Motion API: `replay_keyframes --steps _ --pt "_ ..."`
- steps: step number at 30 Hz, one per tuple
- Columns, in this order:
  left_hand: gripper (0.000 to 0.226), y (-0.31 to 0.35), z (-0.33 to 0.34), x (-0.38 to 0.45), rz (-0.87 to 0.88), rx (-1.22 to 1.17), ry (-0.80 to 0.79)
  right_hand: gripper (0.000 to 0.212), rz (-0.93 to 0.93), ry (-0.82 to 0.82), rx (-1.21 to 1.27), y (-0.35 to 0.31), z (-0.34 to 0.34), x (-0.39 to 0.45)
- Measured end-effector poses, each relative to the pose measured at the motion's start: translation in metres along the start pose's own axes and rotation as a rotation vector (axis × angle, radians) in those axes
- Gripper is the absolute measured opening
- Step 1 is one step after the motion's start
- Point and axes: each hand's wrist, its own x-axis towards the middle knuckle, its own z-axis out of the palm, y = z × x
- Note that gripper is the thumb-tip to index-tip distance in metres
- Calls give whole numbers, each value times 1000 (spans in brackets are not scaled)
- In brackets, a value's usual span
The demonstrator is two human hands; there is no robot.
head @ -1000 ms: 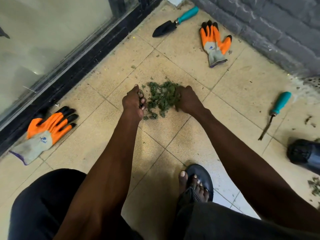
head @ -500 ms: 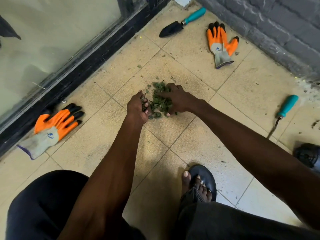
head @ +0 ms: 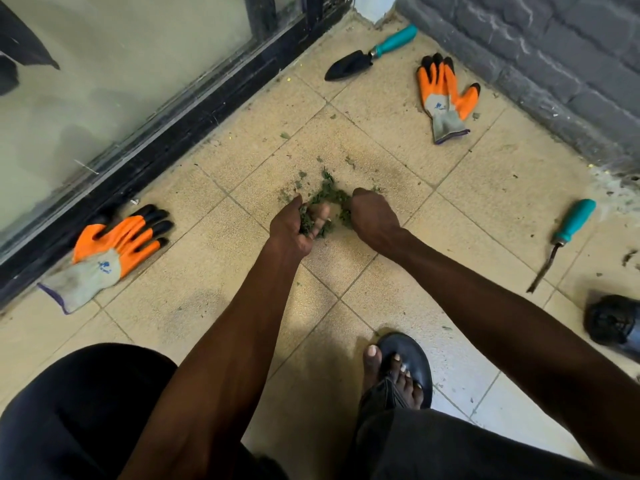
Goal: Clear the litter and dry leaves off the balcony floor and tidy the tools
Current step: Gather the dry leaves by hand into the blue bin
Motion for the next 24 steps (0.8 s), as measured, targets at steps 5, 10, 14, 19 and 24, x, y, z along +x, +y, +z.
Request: replay_keyframes --steps 5,10,14,19,24 --pt "33 -12 9 1 33 15 -81 22 452 194 609 23 -24 17" --pt "52 -26 18 -2 27 -42 -229 25 316 336 685 -39 -21 -4" --pt "52 -23 26 -4 69 -117 -215 20 204 62 610 -59 -24 -13" --pt "44 -17 22 1 81 -112 -92 25 160 -145 679 -52 -33 -17" --pt "23 -17 24 -4 51 -146 -80 17 225 304 752 -50 -14 -15"
